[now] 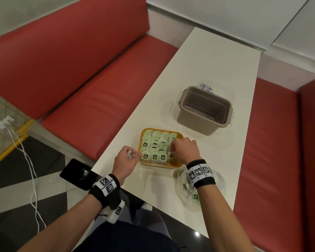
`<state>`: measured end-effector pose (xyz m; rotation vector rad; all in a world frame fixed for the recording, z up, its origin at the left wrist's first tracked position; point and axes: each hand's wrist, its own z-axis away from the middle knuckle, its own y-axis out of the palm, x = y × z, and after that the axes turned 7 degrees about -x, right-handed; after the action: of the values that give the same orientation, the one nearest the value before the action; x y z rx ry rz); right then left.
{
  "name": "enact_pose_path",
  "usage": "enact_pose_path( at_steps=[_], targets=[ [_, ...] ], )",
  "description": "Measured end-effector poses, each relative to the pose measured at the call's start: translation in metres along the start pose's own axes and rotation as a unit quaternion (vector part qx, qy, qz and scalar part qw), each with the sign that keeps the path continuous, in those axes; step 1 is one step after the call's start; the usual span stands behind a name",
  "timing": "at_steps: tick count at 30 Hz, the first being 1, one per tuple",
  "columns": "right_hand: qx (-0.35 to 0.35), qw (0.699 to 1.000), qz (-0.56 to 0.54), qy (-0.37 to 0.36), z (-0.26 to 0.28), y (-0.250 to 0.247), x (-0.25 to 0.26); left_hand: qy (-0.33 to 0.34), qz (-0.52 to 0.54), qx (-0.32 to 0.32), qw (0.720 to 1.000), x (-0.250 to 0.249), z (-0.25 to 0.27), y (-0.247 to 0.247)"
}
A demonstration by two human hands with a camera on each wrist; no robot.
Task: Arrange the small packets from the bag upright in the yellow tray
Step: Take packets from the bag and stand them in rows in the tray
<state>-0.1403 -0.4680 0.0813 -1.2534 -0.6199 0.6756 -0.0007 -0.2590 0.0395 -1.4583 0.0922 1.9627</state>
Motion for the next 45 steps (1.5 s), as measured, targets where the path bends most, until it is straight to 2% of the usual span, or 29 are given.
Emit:
enact_pose_path(
  at_steps=[5, 8, 11, 15, 17, 20, 22, 32, 39, 43, 45],
  targets=[
    [-0.053, 0.998, 0.017, 0.042, -0.006, 0.019, 0.006, -0.017, -0.037, 0.011, 0.999, 0.006, -0.002, 0.000],
    [-0.060, 0.996, 0.013, 0.067, -0.005, 0.024, 0.009, -0.014, -0.030, 0.015, 0.999, 0.005, -0.003, 0.000],
    [-0.102, 0.991, 0.003, 0.092, -0.001, 0.028, 0.012, -0.011, -0.029, 0.019, 0.999, 0.005, -0.003, 0.001],
    [-0.182, 0.965, -0.009, 0.187, 0.011, 0.033, 0.014, -0.013, -0.025, 0.023, 0.999, 0.005, -0.004, 0.002],
    [-0.165, 0.963, 0.007, 0.214, 0.018, 0.038, 0.016, -0.013, -0.019, 0.026, 0.999, 0.005, -0.003, 0.003],
    [-0.088, 0.970, 0.029, 0.225, 0.022, 0.043, 0.021, -0.010, -0.013, 0.028, 0.999, 0.005, -0.001, 0.004],
    [-0.071, 0.968, 0.022, 0.240, 0.020, 0.049, 0.025, -0.007, -0.012, 0.031, 0.999, 0.005, -0.001, 0.003],
    [-0.137, 0.948, 0.029, 0.285, 0.012, 0.065, 0.029, 0.011, -0.036, 0.030, 0.999, 0.001, -0.001, -0.003],
    [-0.140, 0.946, 0.022, 0.292, 0.009, 0.070, 0.031, 0.007, -0.037, 0.033, 0.999, -0.003, -0.001, -0.006],
    [-0.139, 0.956, -0.008, 0.257, 0.015, 0.061, 0.027, -0.035, -0.001, 0.031, 0.999, -0.011, 0.000, -0.012],
    [-0.136, 0.959, -0.028, 0.246, 0.019, 0.051, 0.024, -0.077, 0.078, 0.049, 0.993, -0.020, 0.002, -0.014]
  ],
)
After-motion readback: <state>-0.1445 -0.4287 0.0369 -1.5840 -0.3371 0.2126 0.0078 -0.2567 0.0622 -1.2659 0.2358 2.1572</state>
